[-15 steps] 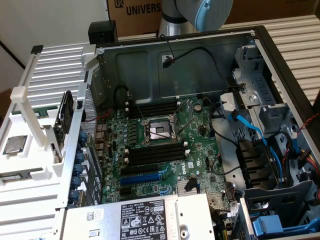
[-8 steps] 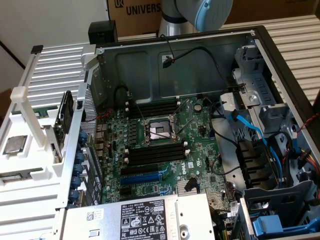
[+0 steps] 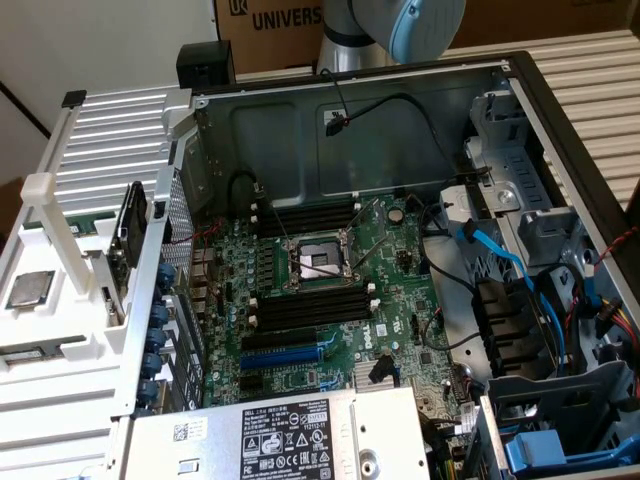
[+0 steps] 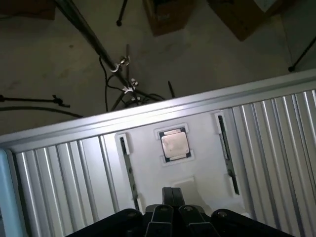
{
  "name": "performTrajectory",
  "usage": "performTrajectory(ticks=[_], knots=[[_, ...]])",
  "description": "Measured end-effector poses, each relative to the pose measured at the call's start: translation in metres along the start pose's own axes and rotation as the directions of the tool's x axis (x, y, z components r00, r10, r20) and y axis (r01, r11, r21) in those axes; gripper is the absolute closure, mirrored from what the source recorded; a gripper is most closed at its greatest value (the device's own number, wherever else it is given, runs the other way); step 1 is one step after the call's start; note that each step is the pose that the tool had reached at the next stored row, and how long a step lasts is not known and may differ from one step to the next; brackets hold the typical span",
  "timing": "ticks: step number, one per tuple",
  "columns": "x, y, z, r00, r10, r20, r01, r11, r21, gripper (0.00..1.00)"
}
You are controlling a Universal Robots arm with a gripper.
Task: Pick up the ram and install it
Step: 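Pick up the ram and move it above insertion slot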
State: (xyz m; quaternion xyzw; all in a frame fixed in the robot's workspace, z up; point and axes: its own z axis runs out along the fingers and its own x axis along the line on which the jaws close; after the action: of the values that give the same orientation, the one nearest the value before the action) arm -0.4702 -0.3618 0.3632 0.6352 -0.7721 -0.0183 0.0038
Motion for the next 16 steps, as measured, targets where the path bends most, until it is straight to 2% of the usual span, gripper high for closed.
performTrajectory(ticks=[4, 9, 11, 14, 16], knots=[[0.0, 0.0, 0.0, 0.9976, -0.069, -0.0021, 0.069, 0.9976, -0.0012, 0.9], [0.0006, 0.0003, 0.0003, 0.9975, -0.071, -0.0014, 0.071, 0.9975, -0.0009, 0.9], [0.0024, 0.0015, 0.0015, 0.9972, -0.074, 0.0006, 0.074, 0.9972, 0.0073, 0.9], [0.0049, 0.0036, 0.003, 0.9968, -0.079, 0.003, 0.079, 0.9965, 0.0263, 0.9], [0.0057, 0.004, 0.0039, 0.9961, -0.088, 0.0036, 0.088, 0.9955, 0.034, 0.9]])
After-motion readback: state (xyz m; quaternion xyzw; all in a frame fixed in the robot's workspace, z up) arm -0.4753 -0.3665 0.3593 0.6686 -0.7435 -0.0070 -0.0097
